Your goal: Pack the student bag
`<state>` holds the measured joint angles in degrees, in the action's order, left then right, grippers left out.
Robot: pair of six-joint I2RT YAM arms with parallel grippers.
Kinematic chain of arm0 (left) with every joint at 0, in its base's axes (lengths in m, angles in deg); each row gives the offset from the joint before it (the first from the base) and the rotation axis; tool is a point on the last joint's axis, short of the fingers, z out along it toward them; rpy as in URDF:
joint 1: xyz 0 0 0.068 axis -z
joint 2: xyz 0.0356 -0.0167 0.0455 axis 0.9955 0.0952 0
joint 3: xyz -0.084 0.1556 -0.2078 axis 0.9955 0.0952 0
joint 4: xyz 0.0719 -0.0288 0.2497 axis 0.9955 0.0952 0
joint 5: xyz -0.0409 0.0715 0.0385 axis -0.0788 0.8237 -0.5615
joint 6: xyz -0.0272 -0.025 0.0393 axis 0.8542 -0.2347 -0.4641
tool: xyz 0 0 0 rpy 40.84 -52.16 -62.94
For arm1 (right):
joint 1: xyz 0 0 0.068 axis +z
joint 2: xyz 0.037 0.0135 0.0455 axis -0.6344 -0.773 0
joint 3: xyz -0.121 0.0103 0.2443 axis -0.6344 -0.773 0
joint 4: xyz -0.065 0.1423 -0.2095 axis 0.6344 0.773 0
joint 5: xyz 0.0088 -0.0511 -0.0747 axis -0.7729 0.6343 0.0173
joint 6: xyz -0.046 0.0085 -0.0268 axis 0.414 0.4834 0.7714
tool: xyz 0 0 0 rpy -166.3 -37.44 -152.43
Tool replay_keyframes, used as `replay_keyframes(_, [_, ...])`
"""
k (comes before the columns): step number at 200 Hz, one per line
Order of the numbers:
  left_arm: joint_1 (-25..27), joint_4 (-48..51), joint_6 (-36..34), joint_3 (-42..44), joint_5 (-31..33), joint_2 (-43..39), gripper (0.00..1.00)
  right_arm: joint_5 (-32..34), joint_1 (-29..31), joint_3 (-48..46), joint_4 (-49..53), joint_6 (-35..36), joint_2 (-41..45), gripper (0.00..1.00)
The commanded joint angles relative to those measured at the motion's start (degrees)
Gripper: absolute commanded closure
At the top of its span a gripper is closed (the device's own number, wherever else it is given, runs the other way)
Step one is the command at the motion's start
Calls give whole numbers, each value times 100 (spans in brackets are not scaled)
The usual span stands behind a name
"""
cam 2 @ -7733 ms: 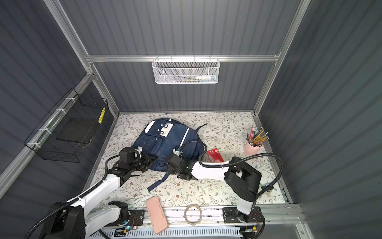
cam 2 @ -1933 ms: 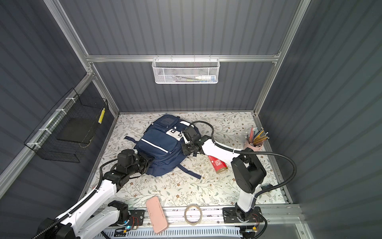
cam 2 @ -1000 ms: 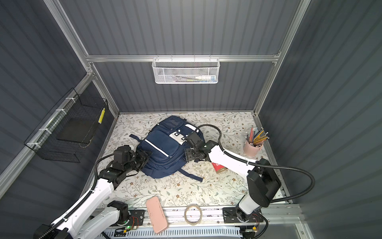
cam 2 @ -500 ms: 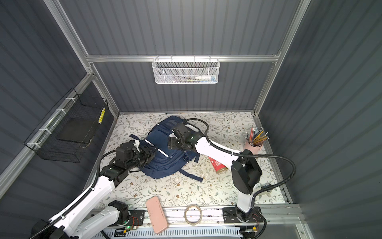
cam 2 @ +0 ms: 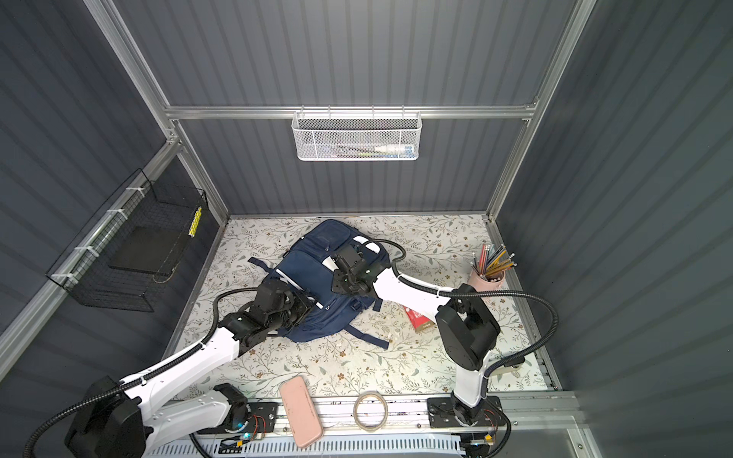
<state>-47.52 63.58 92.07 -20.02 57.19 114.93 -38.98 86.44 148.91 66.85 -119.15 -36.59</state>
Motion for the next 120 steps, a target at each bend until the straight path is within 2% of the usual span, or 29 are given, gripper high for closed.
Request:
replay_keyframes(1, [646, 423, -151, -324, 940, -27, 51, -57, 98, -90, -619, -181, 1, 95])
replay_keyframes(15, [1168, 474, 48, -293, 1459, -2, 52, 27, 134, -204, -755, -271, 91, 100])
replay_keyframes(38, [1692, -54, 475, 72, 1855, 167, 53, 0, 145, -458, -1099, -448, 250, 100])
replay_keyframes(64, [1713, 2, 536, -38, 2029, 506, 52, 63, 145, -548, -1114, -440, 386, 100])
replay_keyframes(104, [1693, -73, 521, 8, 2719, 372, 53, 13, 161, -829, -1234, -479, 628, 100])
replay_keyframes(120, [1571, 32, 511, -42, 2691, 400, 54, 8, 200, -916, -1263, -485, 755, 100])
